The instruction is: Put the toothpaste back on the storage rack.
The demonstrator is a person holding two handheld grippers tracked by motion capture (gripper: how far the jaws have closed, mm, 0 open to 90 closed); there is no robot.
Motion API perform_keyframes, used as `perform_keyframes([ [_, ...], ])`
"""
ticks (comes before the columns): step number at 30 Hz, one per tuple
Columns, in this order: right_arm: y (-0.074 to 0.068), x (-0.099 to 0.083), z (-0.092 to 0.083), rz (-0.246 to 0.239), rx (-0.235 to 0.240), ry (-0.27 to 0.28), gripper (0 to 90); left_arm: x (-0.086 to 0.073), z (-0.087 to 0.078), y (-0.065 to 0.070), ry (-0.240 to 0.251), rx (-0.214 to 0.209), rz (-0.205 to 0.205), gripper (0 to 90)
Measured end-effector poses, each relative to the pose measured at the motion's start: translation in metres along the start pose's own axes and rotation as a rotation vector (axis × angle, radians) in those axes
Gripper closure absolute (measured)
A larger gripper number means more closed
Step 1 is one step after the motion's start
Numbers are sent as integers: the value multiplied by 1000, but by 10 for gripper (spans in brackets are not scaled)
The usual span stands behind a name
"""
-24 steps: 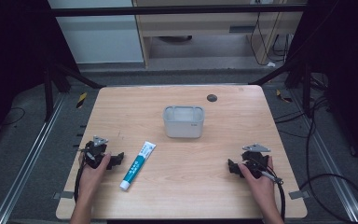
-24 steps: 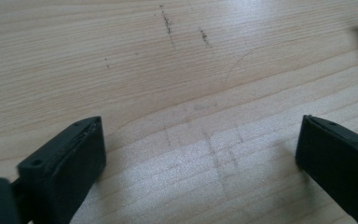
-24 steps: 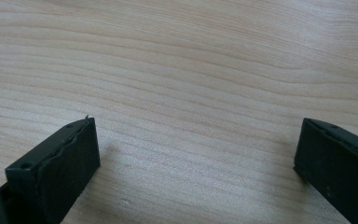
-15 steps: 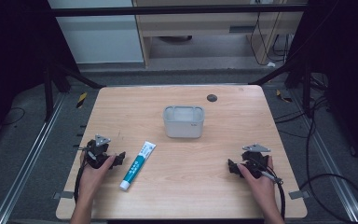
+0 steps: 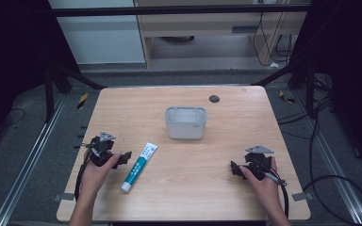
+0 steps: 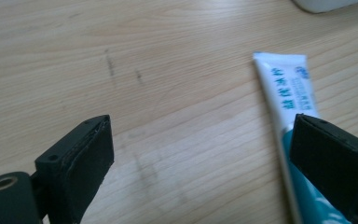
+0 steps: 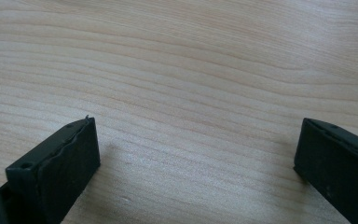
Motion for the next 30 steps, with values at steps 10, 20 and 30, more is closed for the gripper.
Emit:
perform_keyframes([
  [10, -1, -1, -1, 0, 4, 1, 3, 34, -4, 30, -74, -13, 92, 64],
  [20, 0, 0, 0, -9, 8, 0, 3, 50, -8, 58, -201, 41, 203, 89],
  [30, 0, 0, 0, -9, 8, 0, 3, 55, -5, 78, -293, 26, 285, 72],
])
Point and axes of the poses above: each handheld gripper's, and its own axes: z roughly forward along the jaws, x roughly out of its top, y roughly to its right, the point moved 8 cm from there along z, roughly forward along the jaws, and after that the axes turned 1 degree about -x, right-handed, at the moved point
